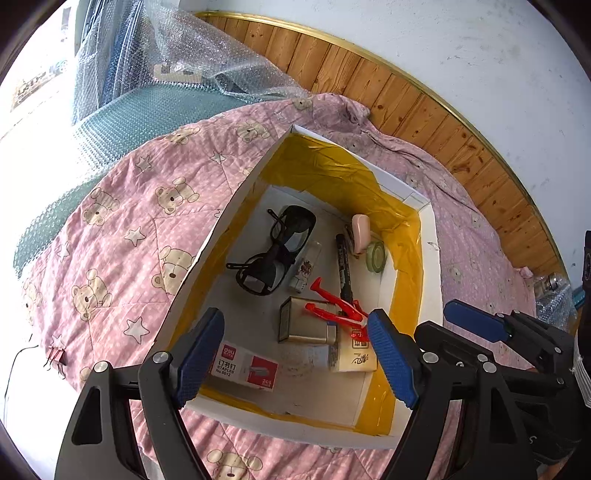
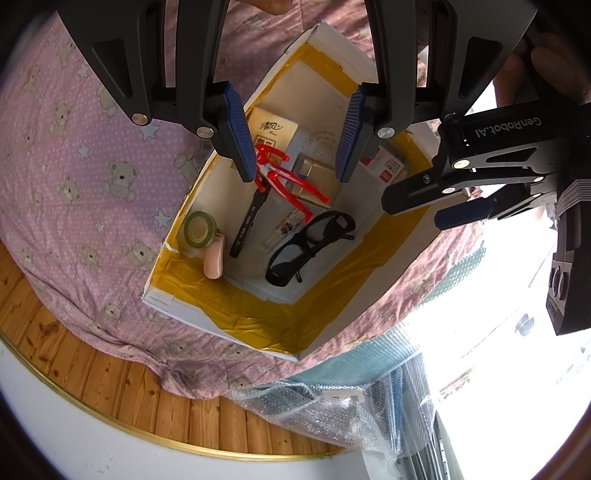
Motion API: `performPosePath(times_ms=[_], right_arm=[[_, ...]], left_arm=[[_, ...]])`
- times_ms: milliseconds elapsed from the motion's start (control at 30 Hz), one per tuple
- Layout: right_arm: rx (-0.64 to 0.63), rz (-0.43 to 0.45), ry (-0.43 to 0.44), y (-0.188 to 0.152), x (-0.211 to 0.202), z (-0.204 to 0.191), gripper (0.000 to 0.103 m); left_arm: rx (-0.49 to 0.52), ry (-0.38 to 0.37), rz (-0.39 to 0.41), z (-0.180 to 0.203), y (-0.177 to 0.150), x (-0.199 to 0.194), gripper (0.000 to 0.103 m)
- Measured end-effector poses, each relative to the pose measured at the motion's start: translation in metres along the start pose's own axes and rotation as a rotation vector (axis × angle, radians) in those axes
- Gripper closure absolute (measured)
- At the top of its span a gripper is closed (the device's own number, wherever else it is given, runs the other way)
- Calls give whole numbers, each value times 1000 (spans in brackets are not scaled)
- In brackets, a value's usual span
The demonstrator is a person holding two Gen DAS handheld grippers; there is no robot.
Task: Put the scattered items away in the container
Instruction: 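Open both tools releasing the staple box and red figure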
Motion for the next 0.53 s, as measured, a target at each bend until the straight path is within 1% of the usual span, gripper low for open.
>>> performPosePath(times_ms=[167,300,533], right_arm=[[-39,-17,-1,-11,-3,-7,55],[-68,-25,-13,-17,-3,-12,52],[-95,-12,-34,-20,-8,-17,51]], left_arm=[[6,0,2,-1,-9,-9,22],[11,-2,3,1,-14,-15,22],[20,-3,18,5,-17,-25,22]])
Point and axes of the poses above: each gripper's, at about its wrist camera, not at the fingertips, and x roughly the way its jaws point, z to its right, y to its top, the point moved 3 cm from there along x, roughly the way its jaws point, and after that the axes turned 6 degrees about x, right-handed, at the moved point
